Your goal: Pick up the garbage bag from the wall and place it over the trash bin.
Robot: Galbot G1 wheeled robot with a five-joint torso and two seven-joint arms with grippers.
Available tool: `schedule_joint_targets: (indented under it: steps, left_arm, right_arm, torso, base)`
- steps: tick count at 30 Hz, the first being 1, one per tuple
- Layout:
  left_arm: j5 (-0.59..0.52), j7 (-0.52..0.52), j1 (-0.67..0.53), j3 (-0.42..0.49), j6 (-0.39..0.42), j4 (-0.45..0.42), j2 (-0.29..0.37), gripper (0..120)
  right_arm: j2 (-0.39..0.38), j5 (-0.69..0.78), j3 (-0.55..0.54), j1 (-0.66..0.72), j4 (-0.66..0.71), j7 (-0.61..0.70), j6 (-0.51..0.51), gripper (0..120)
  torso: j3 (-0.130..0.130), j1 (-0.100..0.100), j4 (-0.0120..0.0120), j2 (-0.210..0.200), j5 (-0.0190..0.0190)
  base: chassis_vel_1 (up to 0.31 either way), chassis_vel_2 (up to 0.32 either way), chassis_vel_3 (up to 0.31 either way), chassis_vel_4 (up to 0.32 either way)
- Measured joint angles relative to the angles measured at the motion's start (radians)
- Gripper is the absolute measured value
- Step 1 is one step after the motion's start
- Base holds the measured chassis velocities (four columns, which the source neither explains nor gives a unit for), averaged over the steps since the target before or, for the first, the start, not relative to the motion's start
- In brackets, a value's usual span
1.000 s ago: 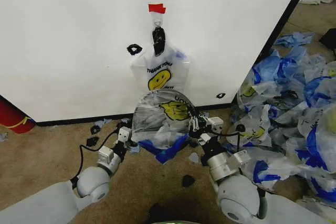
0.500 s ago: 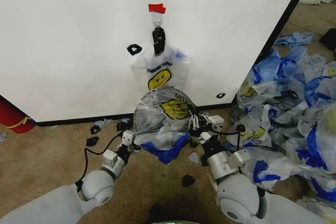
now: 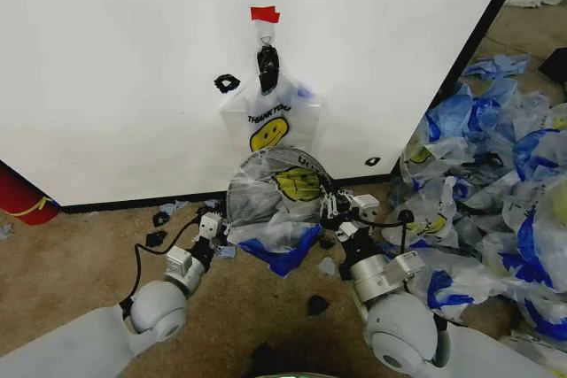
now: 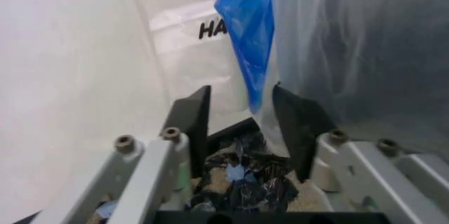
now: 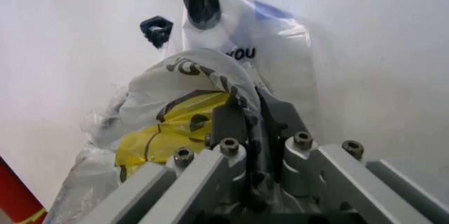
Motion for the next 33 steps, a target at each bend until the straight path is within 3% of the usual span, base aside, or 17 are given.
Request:
schedule_joint_targets:
  steps: [15,33]
  left_arm:
    - [-0.006,-0.01,0.005,-0.083,0.011,0.007,0.023,97]
    - [-0.037,-0.036,0.018,-0.179,0.033,-0.051,0.026,99]
  right_arm:
    - [0.0,-0.005,0.002,-0.009,0.002,0.0,0.001,1]
    - [0.018,0.007,0.035,-0.024,-0.019,-0.006,0.025,1]
  torso:
    - [0.0,0.0,0.0,0.0,0.0]
    - [0.0,0.0,0.0,0.0,0.0]
  base:
    - [0.0,0.0,0.0,0.0]
    - [0.0,0.0,0.0,0.0]
